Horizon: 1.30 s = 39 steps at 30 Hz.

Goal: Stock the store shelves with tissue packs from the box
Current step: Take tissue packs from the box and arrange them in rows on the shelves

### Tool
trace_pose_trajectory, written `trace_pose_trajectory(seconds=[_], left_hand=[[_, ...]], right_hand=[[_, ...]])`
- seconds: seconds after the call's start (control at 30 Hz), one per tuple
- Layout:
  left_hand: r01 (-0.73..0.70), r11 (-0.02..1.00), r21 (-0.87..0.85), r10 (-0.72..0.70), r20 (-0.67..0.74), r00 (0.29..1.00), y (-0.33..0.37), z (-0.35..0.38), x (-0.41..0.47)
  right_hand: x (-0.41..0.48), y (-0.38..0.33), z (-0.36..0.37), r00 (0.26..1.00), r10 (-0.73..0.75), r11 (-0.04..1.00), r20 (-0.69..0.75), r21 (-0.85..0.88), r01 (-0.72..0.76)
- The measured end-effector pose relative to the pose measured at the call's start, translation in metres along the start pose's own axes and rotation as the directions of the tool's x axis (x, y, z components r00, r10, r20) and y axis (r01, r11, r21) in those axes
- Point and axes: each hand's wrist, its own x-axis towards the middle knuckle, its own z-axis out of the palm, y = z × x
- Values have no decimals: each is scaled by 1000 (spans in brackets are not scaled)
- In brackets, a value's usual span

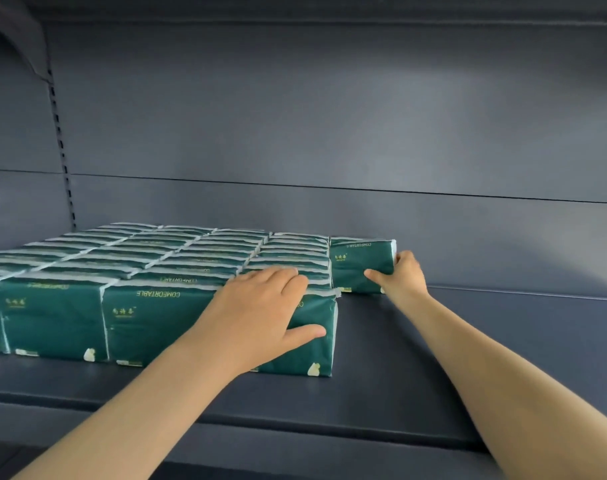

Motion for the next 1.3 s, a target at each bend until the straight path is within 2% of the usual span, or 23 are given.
trace_pose_trajectory(seconds=[0.13,0.27,0.47,0.67,0.77,0.87,1.0,1.1,1.2,1.3], left_hand=[[2,999,-43,-2,7,1000,0,1,-3],[-16,999,-32,16,-12,1000,0,1,-2],[-20,999,-44,21,12,1000,-1,1,-3],[21,990,-136,-7,103,995,2,-12,-2],[-3,997,-77,19,195,981,0,-17,-2],[22,994,-105,8,282,959,1,-35,2],[89,991,-102,-60,258,964,-1,-68,1],[142,988,-55,-127,213,969,-1,-102,-7],[196,981,6,-194,175,965,-1,-147,-27],[252,966,63,-259,155,953,4,-196,-58]], right_hand=[[8,0,11,1000,-2,986,31,-167,7],[18,4,13,993,40,983,112,-181,-20],[19,8,12,989,88,987,123,-145,-70],[-5,2,-4,979,123,941,162,-331,-64],[-29,-6,-23,976,90,883,198,-470,14],[-55,-22,-48,957,13,826,289,-543,153],[-91,-53,-88,914,-66,666,400,-664,339],[-121,-79,-119,908,-86,583,410,-719,379],[-156,-104,-150,912,-142,545,384,-739,396],[-199,-127,-181,914,-205,572,349,-715,402]])
